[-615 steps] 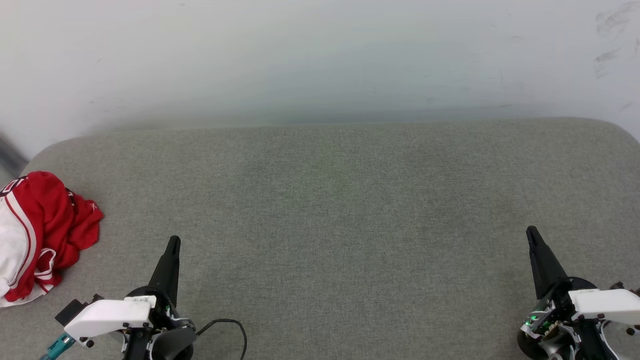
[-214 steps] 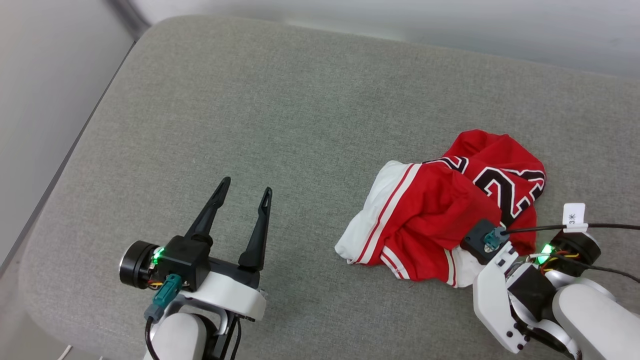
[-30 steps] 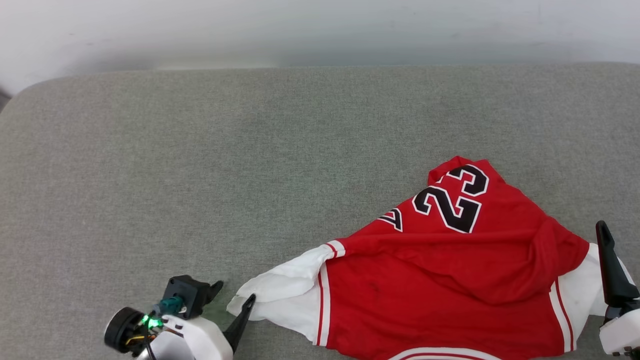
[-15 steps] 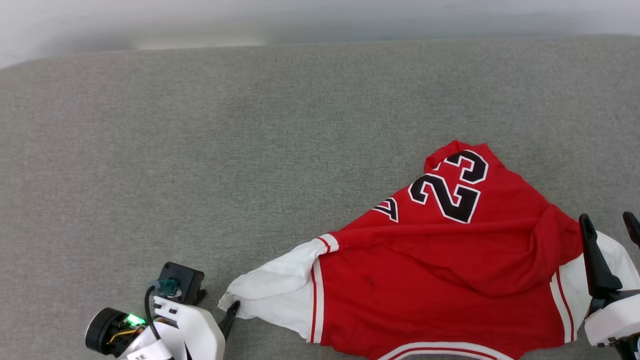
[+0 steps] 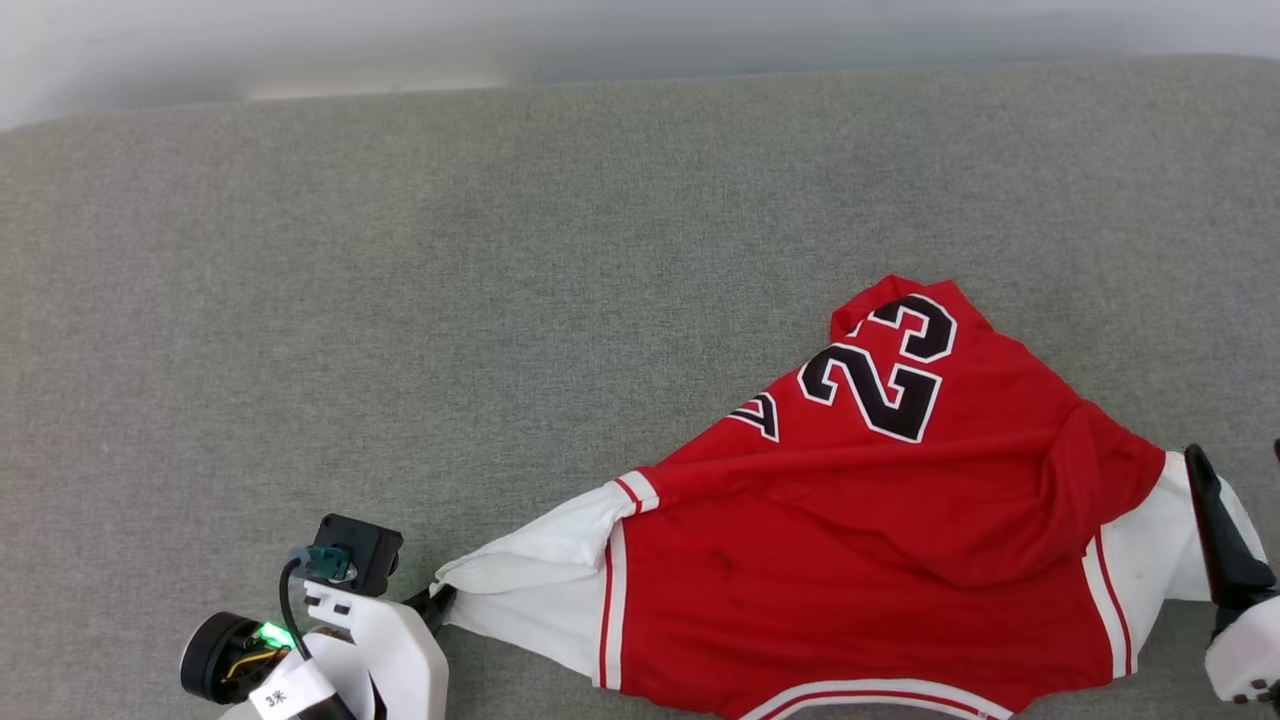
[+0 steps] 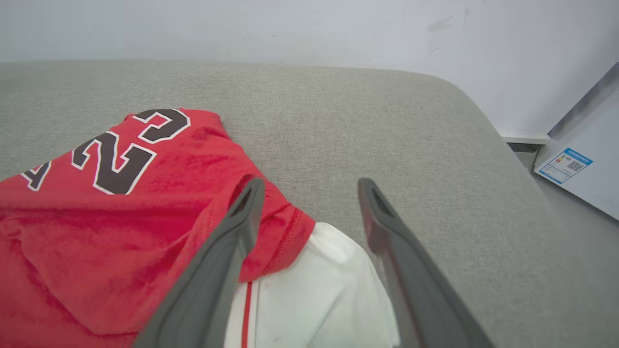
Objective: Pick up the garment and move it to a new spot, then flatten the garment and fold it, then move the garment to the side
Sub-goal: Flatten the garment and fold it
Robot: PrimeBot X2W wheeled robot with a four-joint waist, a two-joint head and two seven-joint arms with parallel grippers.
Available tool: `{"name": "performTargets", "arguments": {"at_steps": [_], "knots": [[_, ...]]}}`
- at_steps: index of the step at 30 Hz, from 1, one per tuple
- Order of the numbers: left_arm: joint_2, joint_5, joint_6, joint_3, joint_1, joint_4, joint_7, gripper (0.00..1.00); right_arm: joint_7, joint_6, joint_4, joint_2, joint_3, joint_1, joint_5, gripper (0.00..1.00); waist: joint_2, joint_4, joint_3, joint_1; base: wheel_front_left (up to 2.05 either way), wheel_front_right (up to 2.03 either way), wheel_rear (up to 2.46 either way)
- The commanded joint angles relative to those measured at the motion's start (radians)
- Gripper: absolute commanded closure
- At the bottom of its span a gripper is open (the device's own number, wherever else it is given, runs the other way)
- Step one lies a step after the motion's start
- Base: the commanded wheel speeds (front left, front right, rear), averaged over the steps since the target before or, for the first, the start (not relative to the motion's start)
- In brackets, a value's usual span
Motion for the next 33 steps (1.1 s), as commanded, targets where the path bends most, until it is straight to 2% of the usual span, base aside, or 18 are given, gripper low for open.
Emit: {"name": "performTargets", "arguments": {"at_steps": [1,4,11,15,18,26,33], "knots": [[-0.006,-0.009,-0.007,-0.019,0.04,0.028,0.007,1.0,0.012,-0.001,-0.007,-0.011,-0.003,0.011,0.003,0.0,0.0,0.004,-0.009,0.0,0.0,0.0,0.0],[-0.008,-0.022,-0.004,0.007,0.027,-0.002,-0.026,1.0,0.078,-0.001,-0.014,-0.044,0.003,0.037,0.022,0.0,0.0,0.013,-0.023,0.0,0.0,0.0,0.0],[0.028,-0.048,0.016,0.069,0.032,-0.14,-0.044,1.0,0.341,-0.001,-0.023,-0.134,-0.016,0.111,0.048,0.0,0.0,0.035,-0.022,0.0,0.0,0.0,0.0],[0.058,-0.05,0.029,0.091,0.04,-0.226,-0.025,1.0,0.484,-0.001,-0.006,-0.142,-0.051,0.108,0.062,0.0,0.0,0.048,-0.004,0.0,0.0,0.0,0.0],[0.071,-0.055,0.038,0.096,0.05,-0.284,-0.008,1.0,0.55,-0.001,0.018,-0.149,-0.066,0.08,0.043,0.0,0.0,0.059,0.012,0.0,0.0,0.0,0.0],[0.076,-0.056,0.041,0.081,0.055,-0.36,0.015,1.0,0.605,-0.001,0.115,-0.15,-0.034,0.016,0.032,0.0,0.0,0.091,0.044,0.0,0.0,0.0,0.0],[0.074,-0.063,0.043,0.076,0.055,-0.366,0.021,1.0,0.633,0.001,0.217,-0.124,0.03,0.038,0.057,0.0,0.0,0.11,0.055,0.0,0.0,0.0,0.0]]}}
